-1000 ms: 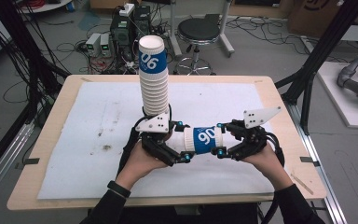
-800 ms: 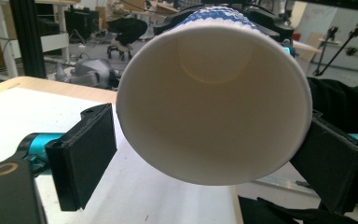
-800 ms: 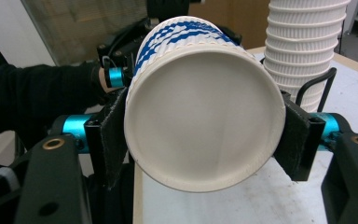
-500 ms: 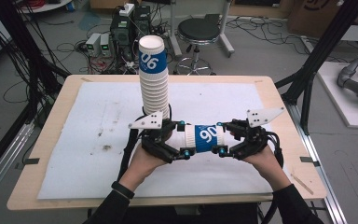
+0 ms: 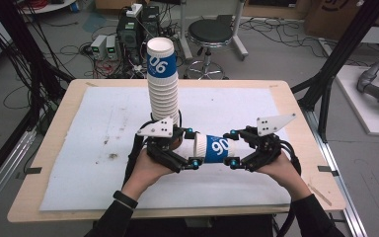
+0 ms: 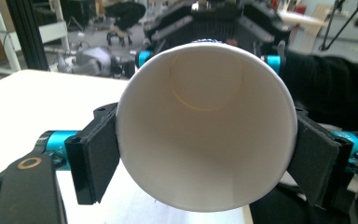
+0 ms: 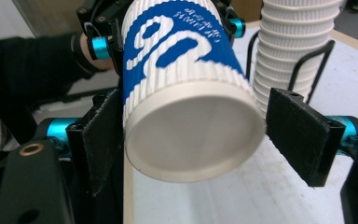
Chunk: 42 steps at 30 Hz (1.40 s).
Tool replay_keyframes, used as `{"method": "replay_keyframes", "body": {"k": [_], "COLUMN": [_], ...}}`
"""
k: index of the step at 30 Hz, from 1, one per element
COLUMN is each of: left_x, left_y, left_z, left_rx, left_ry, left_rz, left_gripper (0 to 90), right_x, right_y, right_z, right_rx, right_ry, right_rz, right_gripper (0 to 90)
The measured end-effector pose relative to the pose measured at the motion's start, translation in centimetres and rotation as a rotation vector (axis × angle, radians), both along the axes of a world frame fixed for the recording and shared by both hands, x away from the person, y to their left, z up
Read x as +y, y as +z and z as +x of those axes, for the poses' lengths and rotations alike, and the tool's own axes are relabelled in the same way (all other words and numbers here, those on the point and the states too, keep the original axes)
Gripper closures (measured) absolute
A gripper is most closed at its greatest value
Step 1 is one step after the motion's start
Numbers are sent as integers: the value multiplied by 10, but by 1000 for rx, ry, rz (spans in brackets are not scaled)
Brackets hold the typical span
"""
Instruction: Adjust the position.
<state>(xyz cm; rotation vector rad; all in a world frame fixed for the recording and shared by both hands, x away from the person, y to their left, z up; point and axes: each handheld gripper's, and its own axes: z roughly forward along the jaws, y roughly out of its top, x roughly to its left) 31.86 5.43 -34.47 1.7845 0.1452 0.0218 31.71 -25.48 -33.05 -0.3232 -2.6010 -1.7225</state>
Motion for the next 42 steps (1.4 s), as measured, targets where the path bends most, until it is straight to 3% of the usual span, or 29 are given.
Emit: {"method": "replay_keyframes", "body": {"k": [4, 7, 15, 21, 26, 32, 42], "left_x": [-3, -5, -8, -8, -8, -9, 2], "left_y": [2, 3, 5, 5, 4, 3, 6], "left_z": [-1, -2, -4, -4, -4, -3, -1], "left_rx": [-19, -34, -50, -51, -45, -33, 6], "left_ry": [5, 4, 6, -2, -2, 7, 15], "left_rz": [66, 115, 167, 170, 167, 131, -32], "left_gripper": [194, 194, 198, 197, 194, 161, 89], "right_x": [2, 7, 20, 23, 22, 22, 14], "right_y": [4, 6, -2, -4, -6, -11, -8], "right_z": [-4, -7, -10, -10, -9, -5, -4], "right_rx": [-37, -76, -112, -118, -108, -76, -50], "right_ry": [1, 2, 8, 2, 18, 47, 56], "right_rz": [-51, -135, -242, -251, -249, -241, -160], "right_gripper": [201, 201, 202, 207, 272, 289, 291]}}
